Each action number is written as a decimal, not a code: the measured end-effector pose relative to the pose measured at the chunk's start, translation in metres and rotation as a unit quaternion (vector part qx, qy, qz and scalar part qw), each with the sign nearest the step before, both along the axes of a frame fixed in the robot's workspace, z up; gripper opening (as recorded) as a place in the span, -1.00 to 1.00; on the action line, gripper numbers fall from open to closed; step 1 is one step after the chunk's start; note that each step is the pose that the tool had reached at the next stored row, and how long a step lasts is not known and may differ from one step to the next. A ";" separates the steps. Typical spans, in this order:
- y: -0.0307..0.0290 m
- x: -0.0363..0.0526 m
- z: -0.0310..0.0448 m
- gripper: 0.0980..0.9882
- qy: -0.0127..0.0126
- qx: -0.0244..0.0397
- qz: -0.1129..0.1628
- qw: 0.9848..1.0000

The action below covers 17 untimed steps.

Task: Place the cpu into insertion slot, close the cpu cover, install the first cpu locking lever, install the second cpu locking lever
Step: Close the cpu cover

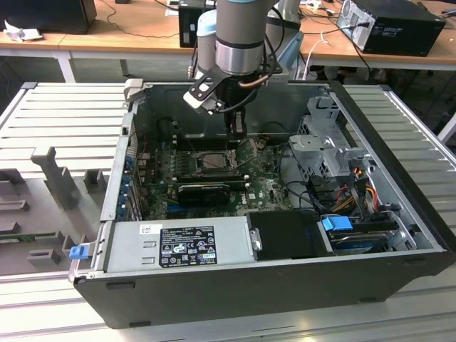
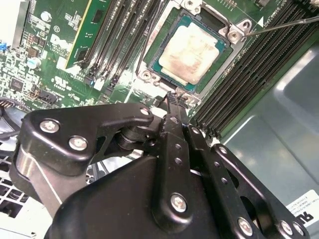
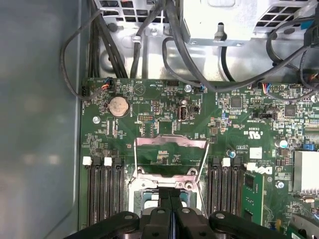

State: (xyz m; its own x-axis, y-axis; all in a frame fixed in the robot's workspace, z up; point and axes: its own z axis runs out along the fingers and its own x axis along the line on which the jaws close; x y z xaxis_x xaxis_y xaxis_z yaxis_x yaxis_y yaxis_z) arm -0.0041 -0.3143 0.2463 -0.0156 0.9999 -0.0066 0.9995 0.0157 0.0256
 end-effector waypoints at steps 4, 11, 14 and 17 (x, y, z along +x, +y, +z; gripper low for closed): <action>0.0000 0.0000 0.0023 -0.98 0.000 0.000 0.000 1.000; 0.0000 0.0000 0.0057 -0.98 0.000 0.000 0.000 1.000; 0.0000 0.0000 0.0069 -0.98 0.000 0.000 0.000 1.000; 0.0000 0.0000 0.0080 -0.98 0.000 0.000 0.000 1.000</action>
